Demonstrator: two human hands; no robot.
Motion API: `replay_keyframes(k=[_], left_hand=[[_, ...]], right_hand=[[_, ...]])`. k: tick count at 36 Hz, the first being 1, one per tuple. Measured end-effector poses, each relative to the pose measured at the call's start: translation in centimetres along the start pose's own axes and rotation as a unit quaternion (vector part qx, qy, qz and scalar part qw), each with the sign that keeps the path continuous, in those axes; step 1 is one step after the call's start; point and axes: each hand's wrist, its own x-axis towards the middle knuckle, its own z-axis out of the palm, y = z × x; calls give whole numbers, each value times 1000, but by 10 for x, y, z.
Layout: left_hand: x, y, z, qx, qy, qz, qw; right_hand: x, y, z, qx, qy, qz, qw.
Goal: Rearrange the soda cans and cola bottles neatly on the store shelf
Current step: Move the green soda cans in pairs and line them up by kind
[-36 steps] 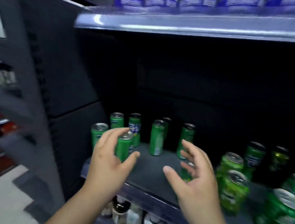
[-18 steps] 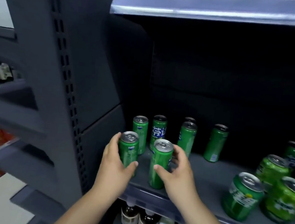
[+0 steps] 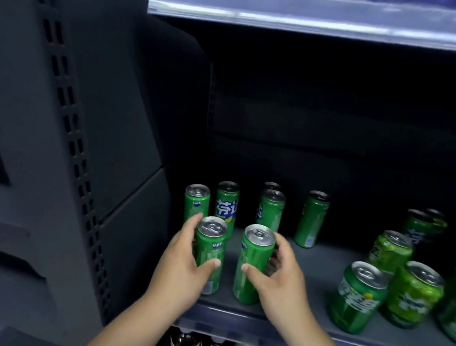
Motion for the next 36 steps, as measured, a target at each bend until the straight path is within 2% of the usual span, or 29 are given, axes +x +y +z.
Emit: replay_keyframes(k=[7, 19, 22, 29, 36], left_hand=[[-3, 21, 18, 50, -57, 53, 996], [0, 33, 13, 80, -108, 66, 989], [6, 33, 8, 73, -125, 75, 987], [40, 43, -13, 67, -9, 85, 994], [85, 39, -22, 90, 84, 29, 992]], right_hand=[[-9, 5, -41, -31, 40, 3, 999], [-13, -6, -60, -55, -26, 11, 998], [-5, -19, -66, -67, -25, -14, 997], [47, -74, -74, -111, -26, -123, 986], [118, -88, -41, -199, -137, -157, 958]])
